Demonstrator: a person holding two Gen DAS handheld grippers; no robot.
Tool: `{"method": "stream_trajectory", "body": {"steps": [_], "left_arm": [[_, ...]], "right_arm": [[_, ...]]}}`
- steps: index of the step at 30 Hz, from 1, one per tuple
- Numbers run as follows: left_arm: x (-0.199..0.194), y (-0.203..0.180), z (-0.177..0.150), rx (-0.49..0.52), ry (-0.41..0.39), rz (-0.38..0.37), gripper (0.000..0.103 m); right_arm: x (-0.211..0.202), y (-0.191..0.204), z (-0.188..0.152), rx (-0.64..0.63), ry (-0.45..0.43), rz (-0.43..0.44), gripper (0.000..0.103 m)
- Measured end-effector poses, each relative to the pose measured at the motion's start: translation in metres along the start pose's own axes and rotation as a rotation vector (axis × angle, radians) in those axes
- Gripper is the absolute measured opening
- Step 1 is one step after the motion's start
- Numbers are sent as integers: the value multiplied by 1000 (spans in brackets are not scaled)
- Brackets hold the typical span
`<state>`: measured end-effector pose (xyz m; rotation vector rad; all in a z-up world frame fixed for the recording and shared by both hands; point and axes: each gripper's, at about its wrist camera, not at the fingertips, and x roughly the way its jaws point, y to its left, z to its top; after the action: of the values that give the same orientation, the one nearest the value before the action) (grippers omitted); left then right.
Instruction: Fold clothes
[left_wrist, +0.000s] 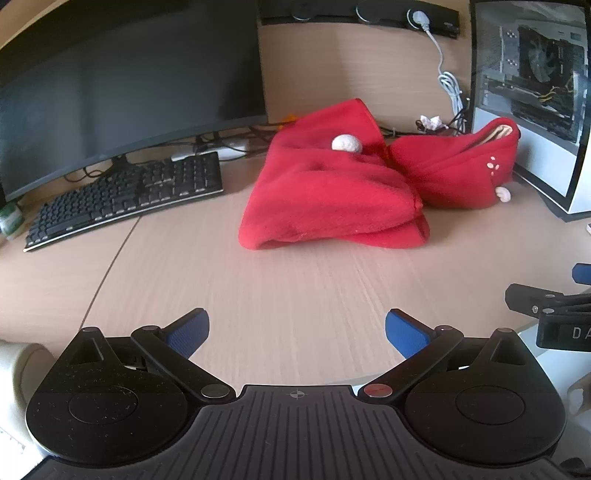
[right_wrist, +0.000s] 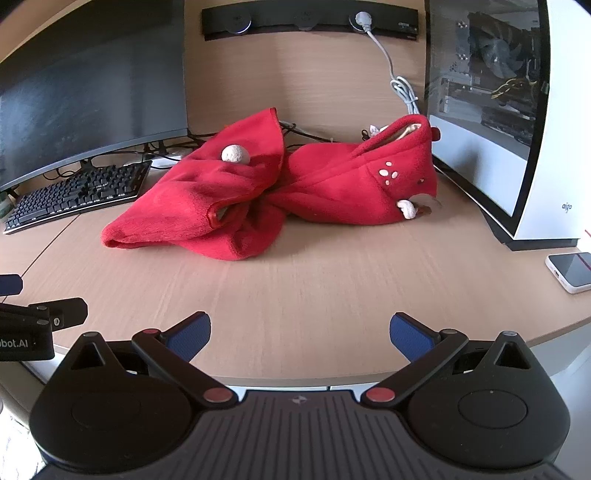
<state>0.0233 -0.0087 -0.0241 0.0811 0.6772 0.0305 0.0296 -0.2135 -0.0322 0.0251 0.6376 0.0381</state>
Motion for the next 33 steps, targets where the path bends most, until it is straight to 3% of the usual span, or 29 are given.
{"method": "stream_trajectory", "body": {"steps": [13, 17, 23, 30, 33], "left_arm": [[14, -2, 4, 11, 36, -14, 103], [21, -5, 6, 55, 41, -25, 103], [44, -16, 21, 234, -9, 10, 103], [99, -48, 55, 455, -49, 28, 103], [124, -64, 69, 560, -97, 83, 103]], "right_arm": [[12, -6, 7, 0, 17, 4, 103], [18, -14, 14, -2, 16, -6, 103], [35, -31, 35, 6, 5, -22, 103], [64, -45, 68, -15, -38, 7, 103], [83, -49, 84, -36, -45, 28, 103]]}}
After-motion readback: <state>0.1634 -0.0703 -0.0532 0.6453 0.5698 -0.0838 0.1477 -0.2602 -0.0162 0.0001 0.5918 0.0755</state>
